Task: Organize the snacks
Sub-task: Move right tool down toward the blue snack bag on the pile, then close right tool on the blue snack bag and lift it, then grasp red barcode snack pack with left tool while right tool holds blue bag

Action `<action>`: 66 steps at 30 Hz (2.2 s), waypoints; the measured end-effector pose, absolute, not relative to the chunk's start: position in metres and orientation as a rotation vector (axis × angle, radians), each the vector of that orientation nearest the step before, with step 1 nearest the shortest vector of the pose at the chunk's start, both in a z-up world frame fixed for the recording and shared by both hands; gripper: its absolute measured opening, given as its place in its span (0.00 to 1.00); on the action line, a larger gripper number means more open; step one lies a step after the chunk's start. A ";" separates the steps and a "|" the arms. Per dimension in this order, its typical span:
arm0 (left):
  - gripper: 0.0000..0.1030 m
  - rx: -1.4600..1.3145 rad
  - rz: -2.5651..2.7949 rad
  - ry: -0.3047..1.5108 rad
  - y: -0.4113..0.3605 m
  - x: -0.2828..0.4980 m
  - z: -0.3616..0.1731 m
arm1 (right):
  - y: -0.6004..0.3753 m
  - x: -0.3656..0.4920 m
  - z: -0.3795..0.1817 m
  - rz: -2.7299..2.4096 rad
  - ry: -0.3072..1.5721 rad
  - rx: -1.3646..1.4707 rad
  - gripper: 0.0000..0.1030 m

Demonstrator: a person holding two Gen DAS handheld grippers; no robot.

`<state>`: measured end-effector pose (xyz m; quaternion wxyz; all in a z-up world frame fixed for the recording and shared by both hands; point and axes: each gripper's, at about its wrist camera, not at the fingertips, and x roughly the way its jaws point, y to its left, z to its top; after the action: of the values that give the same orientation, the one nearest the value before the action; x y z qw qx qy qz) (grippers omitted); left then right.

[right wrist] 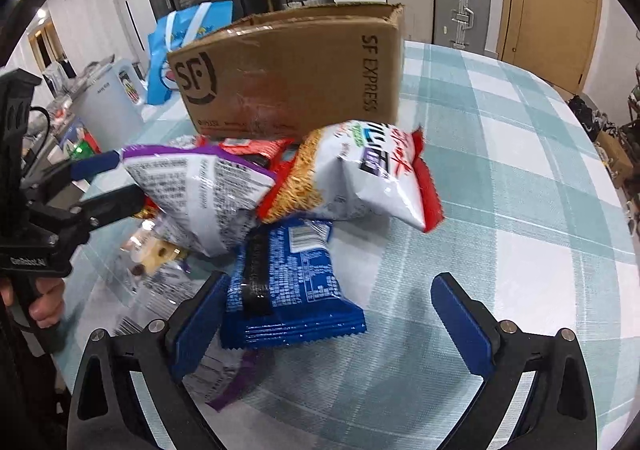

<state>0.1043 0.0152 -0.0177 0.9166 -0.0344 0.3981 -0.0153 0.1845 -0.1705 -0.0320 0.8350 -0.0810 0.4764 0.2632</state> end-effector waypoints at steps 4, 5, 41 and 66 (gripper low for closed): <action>1.00 -0.066 -0.036 0.825 0.013 0.106 -0.021 | -0.172 0.186 -0.033 0.556 1.006 -0.184 0.97; 1.00 -0.065 -0.037 0.827 0.013 0.106 -0.022 | -0.171 0.185 -0.034 0.559 1.007 -0.190 0.94; 1.00 -0.046 -0.043 0.851 0.004 0.108 -0.033 | -0.169 0.164 -0.013 0.655 0.917 -0.216 0.41; 0.77 -0.074 -0.179 0.780 0.002 0.104 -0.021 | -0.203 0.162 0.032 0.632 0.754 -0.046 0.41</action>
<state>0.1039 0.0022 -0.0206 0.9204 -0.0360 0.3795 -0.0870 0.1623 -0.2026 0.0322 0.8813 -0.0219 0.3619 0.3032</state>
